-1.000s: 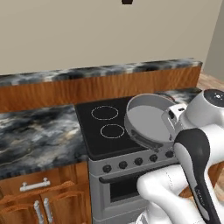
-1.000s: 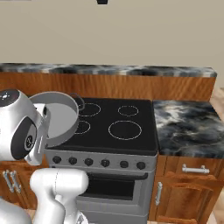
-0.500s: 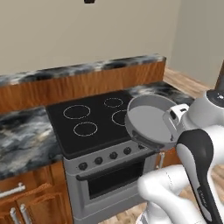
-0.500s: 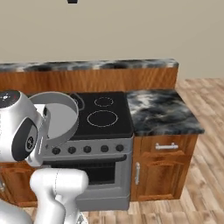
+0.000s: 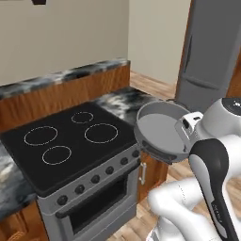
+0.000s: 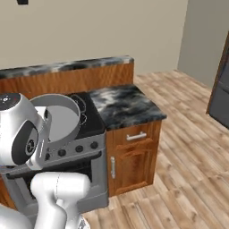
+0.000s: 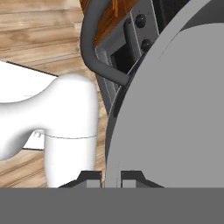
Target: Move the pot and pan from the stove into the sink.
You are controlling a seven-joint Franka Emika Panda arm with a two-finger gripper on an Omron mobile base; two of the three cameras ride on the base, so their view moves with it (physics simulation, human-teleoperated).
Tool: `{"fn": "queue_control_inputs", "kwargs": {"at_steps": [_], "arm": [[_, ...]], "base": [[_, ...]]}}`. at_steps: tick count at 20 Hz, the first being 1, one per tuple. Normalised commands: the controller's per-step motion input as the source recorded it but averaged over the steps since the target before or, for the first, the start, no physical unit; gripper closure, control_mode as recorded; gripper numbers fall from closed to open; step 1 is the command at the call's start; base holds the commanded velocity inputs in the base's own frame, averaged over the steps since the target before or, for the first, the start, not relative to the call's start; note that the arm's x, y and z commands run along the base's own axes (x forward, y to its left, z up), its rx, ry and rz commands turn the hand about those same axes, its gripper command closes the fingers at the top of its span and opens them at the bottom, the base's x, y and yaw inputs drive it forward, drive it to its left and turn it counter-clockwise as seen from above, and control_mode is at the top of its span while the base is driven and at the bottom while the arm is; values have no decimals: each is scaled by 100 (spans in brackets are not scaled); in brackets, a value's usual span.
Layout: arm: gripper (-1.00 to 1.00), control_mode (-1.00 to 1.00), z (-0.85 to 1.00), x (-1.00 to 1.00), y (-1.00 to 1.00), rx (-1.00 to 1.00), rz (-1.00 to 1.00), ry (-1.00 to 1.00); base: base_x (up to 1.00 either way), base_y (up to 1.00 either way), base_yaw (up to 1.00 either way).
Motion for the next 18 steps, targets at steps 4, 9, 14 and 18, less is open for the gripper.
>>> {"fn": "queue_control_inputs", "kwargs": {"at_steps": [4,9,14,18], "arm": [[100,100,0,0,0,0,0,0],[100,100,0,0,0,0,0,0],[100,100,0,0,0,0,0,0],[100,100,0,0,0,0,0,0]], "base": [[2,-17,-50],[2,-16,-50],[2,-15,-50],[1,-13,-50]]}}
